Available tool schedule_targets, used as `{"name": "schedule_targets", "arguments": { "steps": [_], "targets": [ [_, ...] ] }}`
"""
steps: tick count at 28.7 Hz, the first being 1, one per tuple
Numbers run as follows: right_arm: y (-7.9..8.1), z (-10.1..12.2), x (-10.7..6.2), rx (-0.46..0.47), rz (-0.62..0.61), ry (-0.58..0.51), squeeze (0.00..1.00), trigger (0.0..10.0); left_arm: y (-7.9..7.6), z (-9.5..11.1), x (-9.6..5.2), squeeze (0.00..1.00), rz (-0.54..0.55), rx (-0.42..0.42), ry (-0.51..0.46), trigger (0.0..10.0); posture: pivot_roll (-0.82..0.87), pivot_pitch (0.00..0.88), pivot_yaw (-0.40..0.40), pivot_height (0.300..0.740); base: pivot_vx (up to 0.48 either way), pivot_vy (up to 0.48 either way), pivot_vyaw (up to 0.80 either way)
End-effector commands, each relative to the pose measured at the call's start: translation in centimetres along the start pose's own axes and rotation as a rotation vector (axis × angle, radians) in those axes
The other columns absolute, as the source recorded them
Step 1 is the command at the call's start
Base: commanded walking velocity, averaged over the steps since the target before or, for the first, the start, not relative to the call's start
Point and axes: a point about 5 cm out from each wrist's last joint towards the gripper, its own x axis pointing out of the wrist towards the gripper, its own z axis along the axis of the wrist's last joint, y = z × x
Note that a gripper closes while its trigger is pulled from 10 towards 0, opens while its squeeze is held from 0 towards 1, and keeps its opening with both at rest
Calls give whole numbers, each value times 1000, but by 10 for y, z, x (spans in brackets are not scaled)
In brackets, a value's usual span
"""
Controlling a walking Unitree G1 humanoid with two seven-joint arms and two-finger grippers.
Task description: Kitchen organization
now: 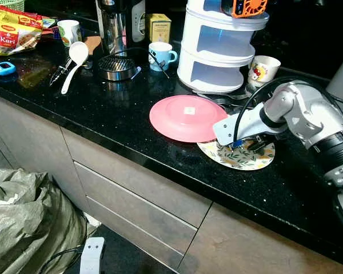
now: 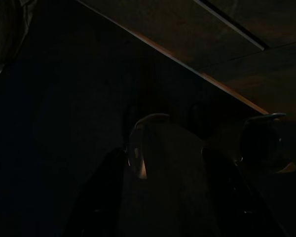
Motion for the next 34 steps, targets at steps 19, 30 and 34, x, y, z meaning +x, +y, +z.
{"name": "schedule_targets", "arguments": {
  "steps": [19, 30, 34],
  "targets": [
    [3, 9, 7, -31, 66, -4, 0, 0, -5, 2, 2, 0, -12, -8, -9, 10000, 5, 41, -70, 740, 0, 0, 0],
    [-2, 29, -10, 135, -25, -473, 0, 0, -5, 2, 2, 0, -10, -10, -11, 10000, 10, 33, -67, 740, 0, 0, 0],
    [-6, 35, -25, 237, -99, -729, 0, 0, -5, 2, 2, 0, -10, -10, -11, 10000, 12, 30, -66, 740, 0, 0, 0]
  ]
}}
